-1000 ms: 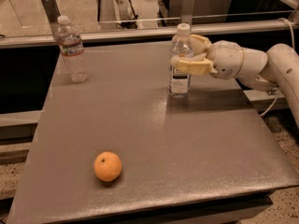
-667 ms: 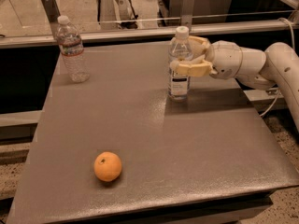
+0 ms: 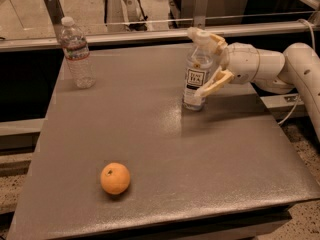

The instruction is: Place blue plastic bottle upright

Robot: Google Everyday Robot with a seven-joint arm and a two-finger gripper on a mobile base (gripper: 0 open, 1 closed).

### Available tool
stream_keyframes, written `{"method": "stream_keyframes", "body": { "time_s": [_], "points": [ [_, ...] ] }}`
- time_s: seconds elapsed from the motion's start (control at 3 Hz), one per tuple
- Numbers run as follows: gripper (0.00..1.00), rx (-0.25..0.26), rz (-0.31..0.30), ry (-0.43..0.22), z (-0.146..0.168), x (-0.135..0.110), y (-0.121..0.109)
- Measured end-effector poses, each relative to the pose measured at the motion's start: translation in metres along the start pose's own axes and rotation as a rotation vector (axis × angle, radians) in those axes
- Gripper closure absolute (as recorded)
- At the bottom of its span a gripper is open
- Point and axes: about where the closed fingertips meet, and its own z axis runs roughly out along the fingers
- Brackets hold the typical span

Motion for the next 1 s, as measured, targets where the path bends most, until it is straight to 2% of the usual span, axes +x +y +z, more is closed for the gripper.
{"method": "stream_keyframes", "body": {
  "time_s": [0.67,1.0],
  "points": [
    [0.0,0.001,-0.006,0.061,-0.021,-0.002,0.004],
    [0.0,-0.02,-0.016,0.134,-0.038,-0.007,0.004]
  ]
}}
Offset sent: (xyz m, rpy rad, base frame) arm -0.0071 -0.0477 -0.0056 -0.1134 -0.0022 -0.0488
